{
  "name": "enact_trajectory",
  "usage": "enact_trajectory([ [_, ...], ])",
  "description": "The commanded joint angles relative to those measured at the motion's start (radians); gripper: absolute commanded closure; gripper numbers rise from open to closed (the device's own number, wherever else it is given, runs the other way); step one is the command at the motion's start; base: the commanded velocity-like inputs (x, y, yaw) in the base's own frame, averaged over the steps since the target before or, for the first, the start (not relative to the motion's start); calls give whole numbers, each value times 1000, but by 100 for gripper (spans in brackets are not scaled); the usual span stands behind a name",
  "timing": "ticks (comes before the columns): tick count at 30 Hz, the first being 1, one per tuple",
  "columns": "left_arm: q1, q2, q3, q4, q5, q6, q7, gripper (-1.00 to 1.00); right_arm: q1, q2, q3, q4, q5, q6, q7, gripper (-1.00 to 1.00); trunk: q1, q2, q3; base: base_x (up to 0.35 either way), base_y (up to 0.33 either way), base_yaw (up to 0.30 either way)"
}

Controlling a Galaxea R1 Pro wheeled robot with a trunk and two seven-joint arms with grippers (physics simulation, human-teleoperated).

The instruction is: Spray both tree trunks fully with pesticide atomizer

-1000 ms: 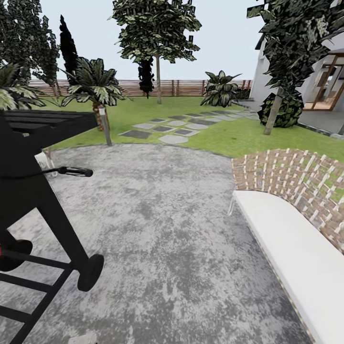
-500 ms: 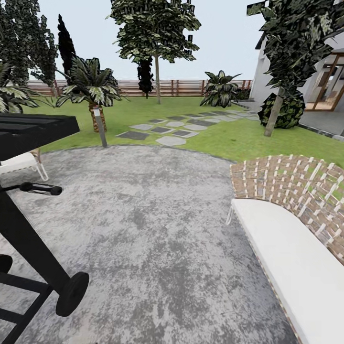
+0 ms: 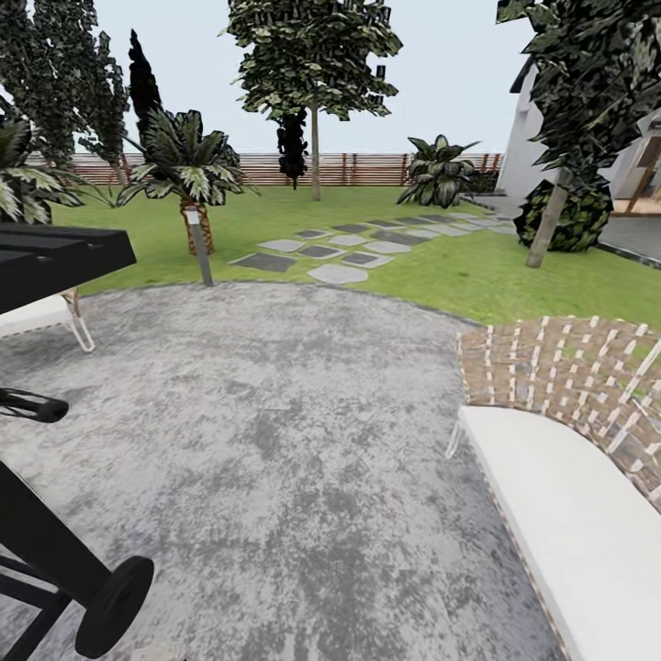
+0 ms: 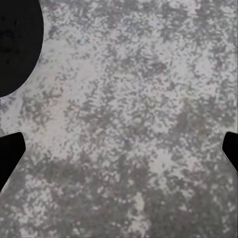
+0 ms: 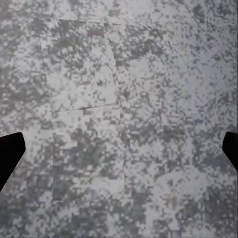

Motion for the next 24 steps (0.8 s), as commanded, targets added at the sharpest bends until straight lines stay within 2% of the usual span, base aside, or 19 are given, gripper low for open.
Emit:
enact_trajectory([
  [1,-1,0,-1,1,9,-3,0,-100,0,0,-2,1,0,-3,0,-100,0,0,-1,332,-101,249],
  [7,-1,0,-1,1,10,-3,0,-100,0,0,-1,1,0,-3,0,-100,0,0,-1,333,-87,139],
  [24,-1,0,-1,1,10,-3,0,-100,0,0,-1,1,0,-3,0,-100,0,0,-1,340,-5,15],
])
